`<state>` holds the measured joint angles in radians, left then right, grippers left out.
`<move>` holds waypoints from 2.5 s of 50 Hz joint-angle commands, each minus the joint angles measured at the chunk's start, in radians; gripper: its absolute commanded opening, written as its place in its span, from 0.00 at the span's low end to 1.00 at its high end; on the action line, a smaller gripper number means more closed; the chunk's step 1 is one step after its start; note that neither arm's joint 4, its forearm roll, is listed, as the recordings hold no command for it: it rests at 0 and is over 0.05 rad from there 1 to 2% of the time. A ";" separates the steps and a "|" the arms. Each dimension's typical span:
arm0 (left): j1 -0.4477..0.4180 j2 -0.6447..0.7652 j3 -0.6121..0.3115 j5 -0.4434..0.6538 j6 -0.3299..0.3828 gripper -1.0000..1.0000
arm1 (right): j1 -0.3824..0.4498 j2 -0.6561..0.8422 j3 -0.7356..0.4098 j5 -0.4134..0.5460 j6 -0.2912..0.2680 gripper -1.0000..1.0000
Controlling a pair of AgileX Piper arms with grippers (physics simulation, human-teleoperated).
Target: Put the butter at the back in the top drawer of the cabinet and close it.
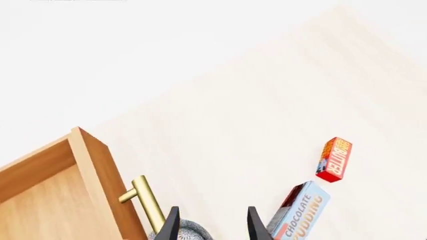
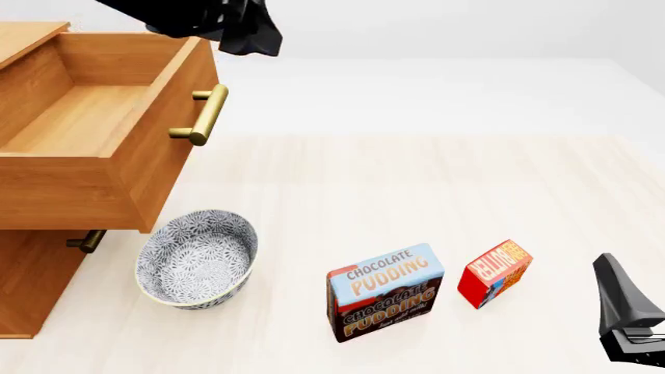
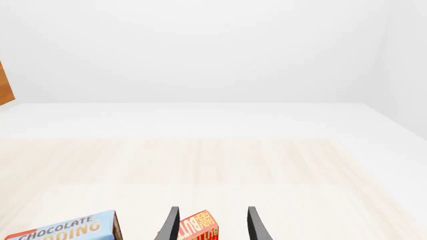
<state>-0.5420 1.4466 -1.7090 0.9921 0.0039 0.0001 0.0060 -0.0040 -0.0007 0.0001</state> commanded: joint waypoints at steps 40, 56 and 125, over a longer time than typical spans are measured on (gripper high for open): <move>-0.212 0.199 -0.033 -0.080 -0.023 1.00 | 0.000 0.000 0.000 0.000 0.000 1.00; -0.269 0.263 -0.045 -0.097 -0.032 1.00 | 0.000 0.000 0.000 0.000 0.000 1.00; -0.457 0.611 -0.234 -0.109 -0.111 1.00 | 0.000 0.000 0.000 0.000 0.000 1.00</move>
<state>-0.9789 2.0184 -1.9213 0.8844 -0.0945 0.0001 0.0061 -0.0040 -0.0006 0.0001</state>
